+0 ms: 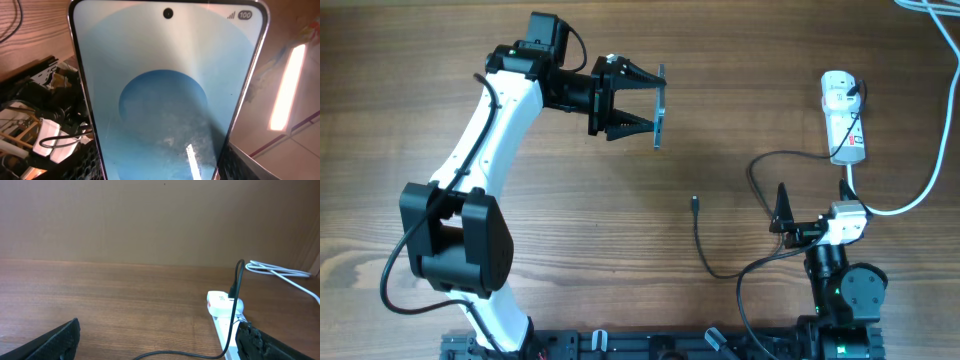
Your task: Plug charger to phone and switch on socket
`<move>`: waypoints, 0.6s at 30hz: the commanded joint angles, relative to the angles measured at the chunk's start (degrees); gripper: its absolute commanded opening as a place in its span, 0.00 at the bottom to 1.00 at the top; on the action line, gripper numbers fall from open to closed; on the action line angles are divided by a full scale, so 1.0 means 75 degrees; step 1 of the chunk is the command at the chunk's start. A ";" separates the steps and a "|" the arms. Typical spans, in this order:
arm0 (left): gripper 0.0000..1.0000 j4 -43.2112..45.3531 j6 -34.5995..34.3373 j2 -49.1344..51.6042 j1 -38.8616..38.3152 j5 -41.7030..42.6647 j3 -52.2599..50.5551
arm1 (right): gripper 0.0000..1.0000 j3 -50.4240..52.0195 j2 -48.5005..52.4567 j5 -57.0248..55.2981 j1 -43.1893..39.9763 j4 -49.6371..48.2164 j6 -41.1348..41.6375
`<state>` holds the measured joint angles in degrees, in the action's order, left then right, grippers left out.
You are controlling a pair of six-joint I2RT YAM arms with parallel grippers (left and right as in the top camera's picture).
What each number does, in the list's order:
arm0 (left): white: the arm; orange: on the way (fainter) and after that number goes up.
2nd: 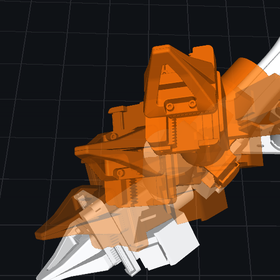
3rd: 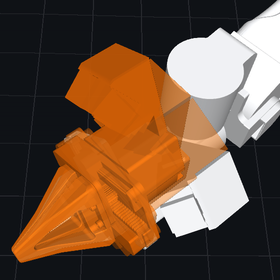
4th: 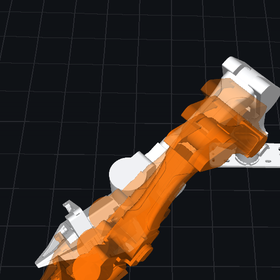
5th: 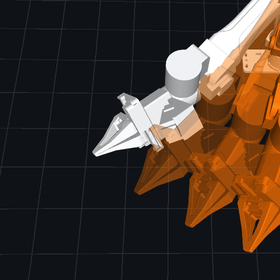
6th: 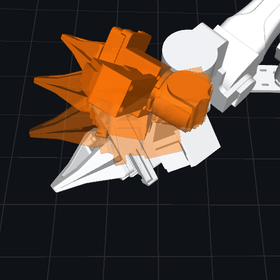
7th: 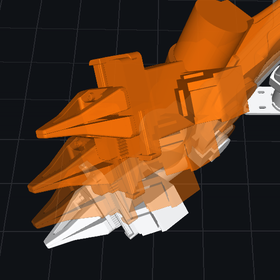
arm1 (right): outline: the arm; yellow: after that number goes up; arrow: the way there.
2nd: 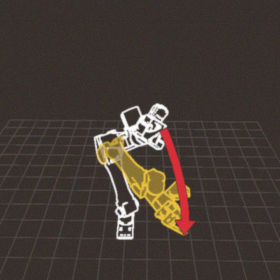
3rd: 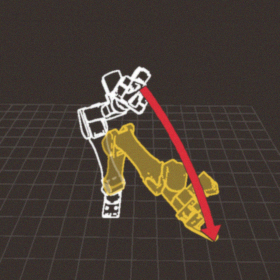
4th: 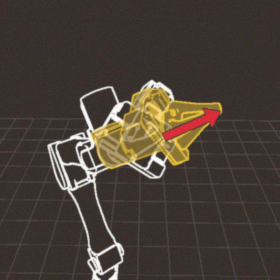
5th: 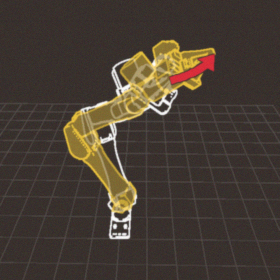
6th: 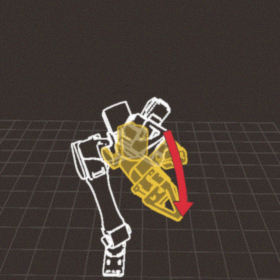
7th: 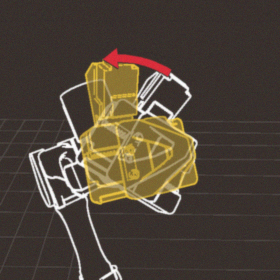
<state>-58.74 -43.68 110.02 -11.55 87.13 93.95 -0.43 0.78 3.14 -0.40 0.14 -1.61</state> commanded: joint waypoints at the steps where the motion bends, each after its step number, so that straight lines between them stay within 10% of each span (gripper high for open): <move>1: 0.59 0.0003 -0.0070 -0.0233 0.0029 0.0428 0.0184 | 1.00 0.0009 -0.0047 -0.0023 0.0029 -0.0017 -0.0073; 18: 0.59 0.0006 -0.0067 -0.0233 0.0020 0.0428 0.0184 | 1.00 0.0009 -0.0047 -0.0023 0.0029 -0.0017 -0.0073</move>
<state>-58.74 -43.88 110.04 -11.55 87.13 93.95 -0.43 0.78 3.14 -0.40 0.14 -1.61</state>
